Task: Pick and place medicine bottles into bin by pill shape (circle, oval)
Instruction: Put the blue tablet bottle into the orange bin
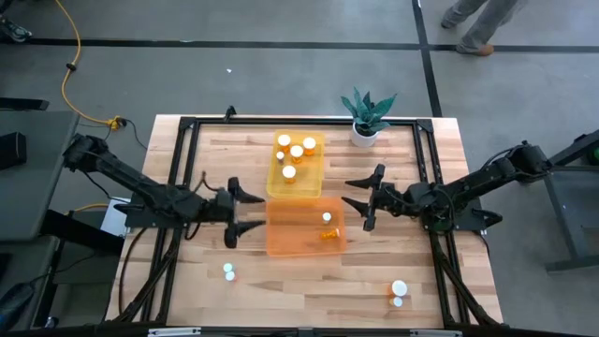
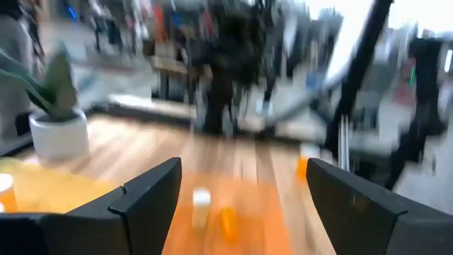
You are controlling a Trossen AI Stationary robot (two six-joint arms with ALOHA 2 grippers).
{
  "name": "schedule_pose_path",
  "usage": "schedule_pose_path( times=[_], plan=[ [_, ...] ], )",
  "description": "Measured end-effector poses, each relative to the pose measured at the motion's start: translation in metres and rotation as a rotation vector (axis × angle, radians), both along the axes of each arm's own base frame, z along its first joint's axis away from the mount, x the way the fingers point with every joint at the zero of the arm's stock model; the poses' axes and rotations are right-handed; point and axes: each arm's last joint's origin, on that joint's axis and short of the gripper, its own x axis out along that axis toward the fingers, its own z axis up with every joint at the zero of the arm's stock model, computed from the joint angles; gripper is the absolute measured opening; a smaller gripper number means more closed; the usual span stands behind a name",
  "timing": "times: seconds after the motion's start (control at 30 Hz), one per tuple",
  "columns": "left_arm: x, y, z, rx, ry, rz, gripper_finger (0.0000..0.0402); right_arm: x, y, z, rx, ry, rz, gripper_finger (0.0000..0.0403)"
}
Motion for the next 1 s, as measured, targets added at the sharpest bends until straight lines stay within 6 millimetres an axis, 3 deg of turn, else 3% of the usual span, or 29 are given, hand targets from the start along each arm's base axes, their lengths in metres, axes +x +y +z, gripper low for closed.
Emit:
schedule_pose_path(
  times=[0.2, 0.47, 0.77, 1.0],
  plan=[
    [0.007, -0.026, 0.017, 0.128, 0.443, -0.159, 0.0291, 0.0, 0.0, -0.003, -0.009, 0.032, 0.001, 0.0211],
    [-0.013, -0.065, 0.024, 0.304, 0.854, -0.415, 0.0291, 0.0, 0.0, -0.003, -0.009, 0.033, 0.001, 0.0211],
    [-0.016, -0.098, -0.006, 0.426, 1.032, -0.528, 0.0291, 0.0, 0.0, -0.004, -0.01, 0.036, 0.001, 0.0211],
    [-0.012, -0.109, -0.038, 0.532, 1.221, -0.611, 0.0291, 0.0, 0.0, -0.004, -0.01, 0.037, 0.0, 0.0211]
  ],
)
